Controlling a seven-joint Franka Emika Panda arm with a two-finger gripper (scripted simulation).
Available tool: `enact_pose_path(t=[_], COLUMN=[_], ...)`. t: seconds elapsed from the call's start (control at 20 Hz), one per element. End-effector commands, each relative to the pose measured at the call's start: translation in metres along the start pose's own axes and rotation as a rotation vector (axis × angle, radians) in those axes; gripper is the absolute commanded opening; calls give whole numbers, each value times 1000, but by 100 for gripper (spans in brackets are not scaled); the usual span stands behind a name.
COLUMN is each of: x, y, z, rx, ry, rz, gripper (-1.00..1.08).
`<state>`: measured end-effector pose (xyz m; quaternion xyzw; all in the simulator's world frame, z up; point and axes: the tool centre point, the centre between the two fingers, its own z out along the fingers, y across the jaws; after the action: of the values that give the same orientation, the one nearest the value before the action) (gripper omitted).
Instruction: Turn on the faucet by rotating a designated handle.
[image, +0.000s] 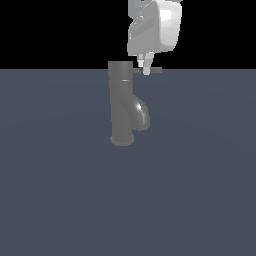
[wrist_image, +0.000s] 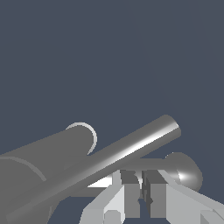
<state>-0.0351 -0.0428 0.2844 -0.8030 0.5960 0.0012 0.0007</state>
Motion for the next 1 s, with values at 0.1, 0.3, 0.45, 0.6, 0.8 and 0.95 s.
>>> enact_pose_path(t=[0.1, 0.3, 0.45, 0.6, 0.8, 0.95], x=[4, 12, 17, 23, 30, 35], y=[-2, -8, -12, -17, -23, -27], z=[0, 0, 0, 0, 0, 0], rx=[0, 1, 1, 1, 1, 1], ry=[-1, 0, 0, 0, 0, 1], rz=[1, 4, 6, 7, 10, 12], gripper=[-100, -100, -100, -100, -100, -100])
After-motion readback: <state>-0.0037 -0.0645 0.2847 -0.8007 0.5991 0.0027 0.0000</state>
